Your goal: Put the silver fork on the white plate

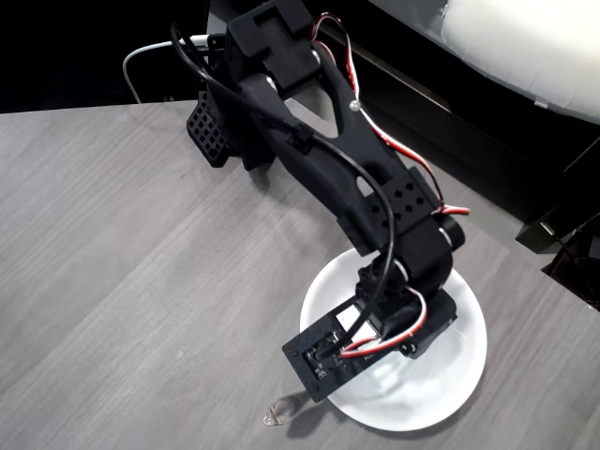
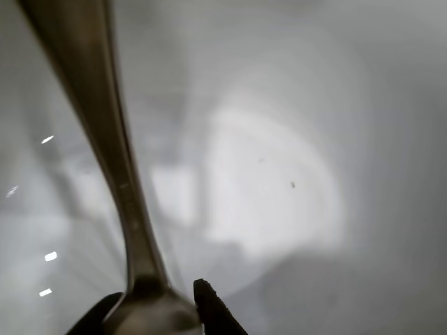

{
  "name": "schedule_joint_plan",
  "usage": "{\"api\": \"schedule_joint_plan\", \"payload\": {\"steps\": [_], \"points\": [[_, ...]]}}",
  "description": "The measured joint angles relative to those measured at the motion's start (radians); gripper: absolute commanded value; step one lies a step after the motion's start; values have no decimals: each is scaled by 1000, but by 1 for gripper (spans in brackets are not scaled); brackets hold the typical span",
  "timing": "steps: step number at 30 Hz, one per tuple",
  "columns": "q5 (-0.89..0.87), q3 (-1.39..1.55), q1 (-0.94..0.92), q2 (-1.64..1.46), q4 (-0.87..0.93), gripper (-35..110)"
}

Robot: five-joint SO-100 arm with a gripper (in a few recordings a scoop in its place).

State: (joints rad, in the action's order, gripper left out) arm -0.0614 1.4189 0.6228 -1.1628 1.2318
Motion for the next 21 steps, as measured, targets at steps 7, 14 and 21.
{"api": "schedule_joint_plan", "payload": {"steps": [7, 14, 21], "points": [[17, 2, -32, -17, 48, 33], [14, 2, -40, -135, 124, 33], [15, 3, -87, -305, 218, 7]]}}
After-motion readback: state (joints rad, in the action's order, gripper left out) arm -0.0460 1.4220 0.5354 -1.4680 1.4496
